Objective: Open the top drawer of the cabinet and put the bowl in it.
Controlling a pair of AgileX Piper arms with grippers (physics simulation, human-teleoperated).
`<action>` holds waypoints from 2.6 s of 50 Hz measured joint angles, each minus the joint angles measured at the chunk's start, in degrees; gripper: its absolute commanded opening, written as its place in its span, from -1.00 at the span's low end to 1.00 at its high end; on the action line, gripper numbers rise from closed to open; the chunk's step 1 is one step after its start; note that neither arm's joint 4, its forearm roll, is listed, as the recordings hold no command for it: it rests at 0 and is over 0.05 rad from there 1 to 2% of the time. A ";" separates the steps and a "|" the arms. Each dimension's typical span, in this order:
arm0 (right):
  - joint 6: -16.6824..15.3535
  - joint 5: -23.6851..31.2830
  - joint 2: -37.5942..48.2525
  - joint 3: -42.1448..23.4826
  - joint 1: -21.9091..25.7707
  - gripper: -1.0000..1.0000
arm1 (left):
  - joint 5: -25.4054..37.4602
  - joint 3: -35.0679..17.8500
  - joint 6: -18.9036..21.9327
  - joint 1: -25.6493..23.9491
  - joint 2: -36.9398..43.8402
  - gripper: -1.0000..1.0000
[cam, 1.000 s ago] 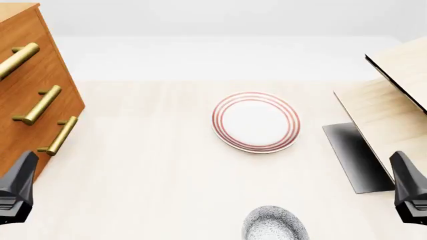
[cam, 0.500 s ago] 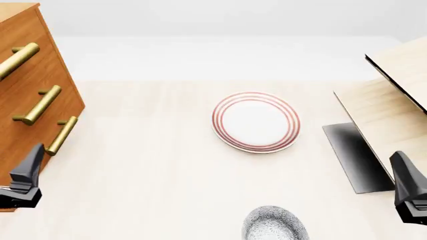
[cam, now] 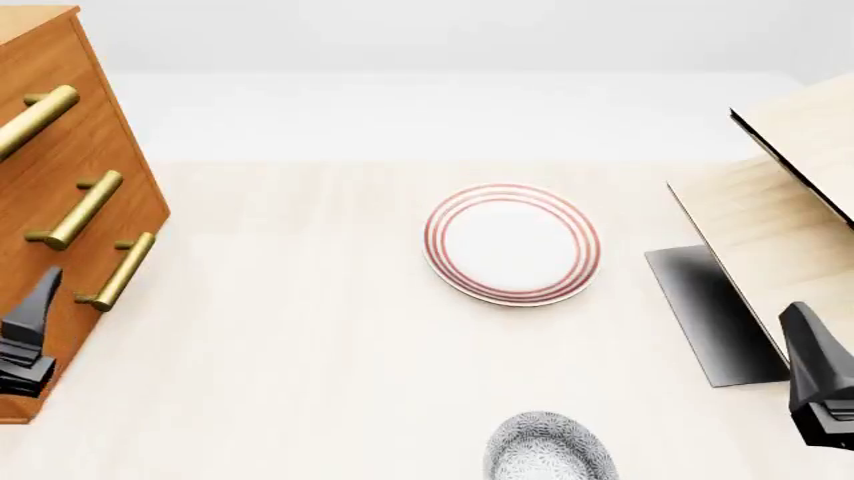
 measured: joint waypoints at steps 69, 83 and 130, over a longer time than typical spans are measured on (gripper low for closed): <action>0.00 0.00 0.00 0.00 0.00 1.00 | -18.36 -5.13 40.95 1.87 21.11 1.00; 0.00 0.00 0.00 0.00 0.00 1.00 | -24.00 -6.12 44.45 3.06 26.19 1.00; 0.00 0.00 0.00 0.00 0.00 1.00 | -32.52 -12.56 46.78 5.78 39.97 1.00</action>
